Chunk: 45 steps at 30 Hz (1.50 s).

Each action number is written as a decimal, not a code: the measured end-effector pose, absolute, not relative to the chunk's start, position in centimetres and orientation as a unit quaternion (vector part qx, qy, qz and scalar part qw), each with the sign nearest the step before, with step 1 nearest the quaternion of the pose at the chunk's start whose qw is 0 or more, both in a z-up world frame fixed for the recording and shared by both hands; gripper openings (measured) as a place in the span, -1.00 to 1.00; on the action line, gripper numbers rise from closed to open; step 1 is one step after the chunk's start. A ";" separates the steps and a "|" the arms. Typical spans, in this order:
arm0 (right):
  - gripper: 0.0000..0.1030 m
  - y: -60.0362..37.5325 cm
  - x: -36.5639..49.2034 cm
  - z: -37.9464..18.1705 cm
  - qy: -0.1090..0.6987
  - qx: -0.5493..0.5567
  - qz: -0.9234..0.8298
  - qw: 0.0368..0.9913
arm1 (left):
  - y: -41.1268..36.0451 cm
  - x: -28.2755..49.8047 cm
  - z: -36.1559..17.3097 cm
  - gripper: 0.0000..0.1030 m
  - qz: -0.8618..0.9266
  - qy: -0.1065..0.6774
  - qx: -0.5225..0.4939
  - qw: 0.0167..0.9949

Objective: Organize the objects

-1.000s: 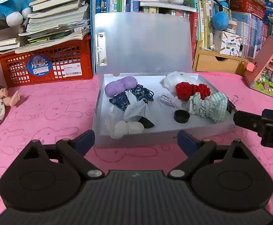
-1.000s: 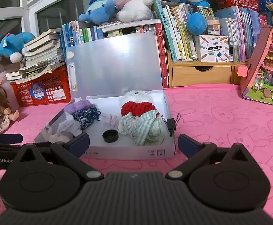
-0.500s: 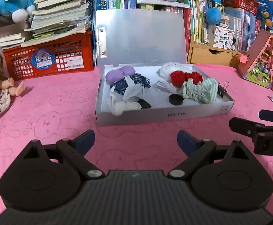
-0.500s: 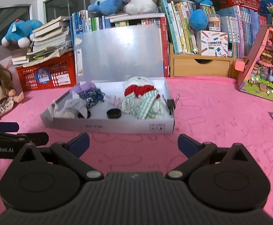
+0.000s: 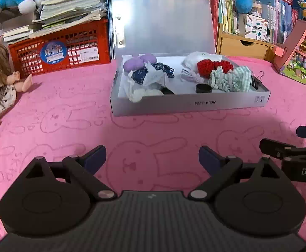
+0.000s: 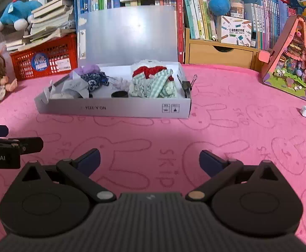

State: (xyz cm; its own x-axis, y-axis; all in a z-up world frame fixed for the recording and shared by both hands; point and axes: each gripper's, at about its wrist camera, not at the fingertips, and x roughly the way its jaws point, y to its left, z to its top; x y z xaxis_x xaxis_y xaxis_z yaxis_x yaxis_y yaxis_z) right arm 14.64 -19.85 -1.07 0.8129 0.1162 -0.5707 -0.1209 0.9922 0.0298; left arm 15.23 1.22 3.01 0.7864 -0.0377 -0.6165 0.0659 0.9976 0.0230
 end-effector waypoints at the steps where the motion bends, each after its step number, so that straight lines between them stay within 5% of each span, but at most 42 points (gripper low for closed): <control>1: 1.00 -19.8 14.6 -1.2 0.301 -0.006 0.061 0.952 | 1.2 15.2 2.9 0.88 -0.028 0.327 0.021 0.944; 45: 1.00 -18.9 14.6 -2.1 0.325 -0.022 0.057 0.944 | 1.1 15.0 0.8 1.00 -0.009 0.327 0.011 0.945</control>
State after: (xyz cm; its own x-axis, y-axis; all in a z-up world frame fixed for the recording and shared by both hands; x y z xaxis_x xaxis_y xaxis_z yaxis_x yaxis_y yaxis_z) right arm 14.62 -18.93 -2.09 0.7820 0.0930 -0.6163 -0.1214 0.9926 -0.0042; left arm 14.96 1.07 0.78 0.7855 -0.0106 -0.6188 0.0244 0.9996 0.0138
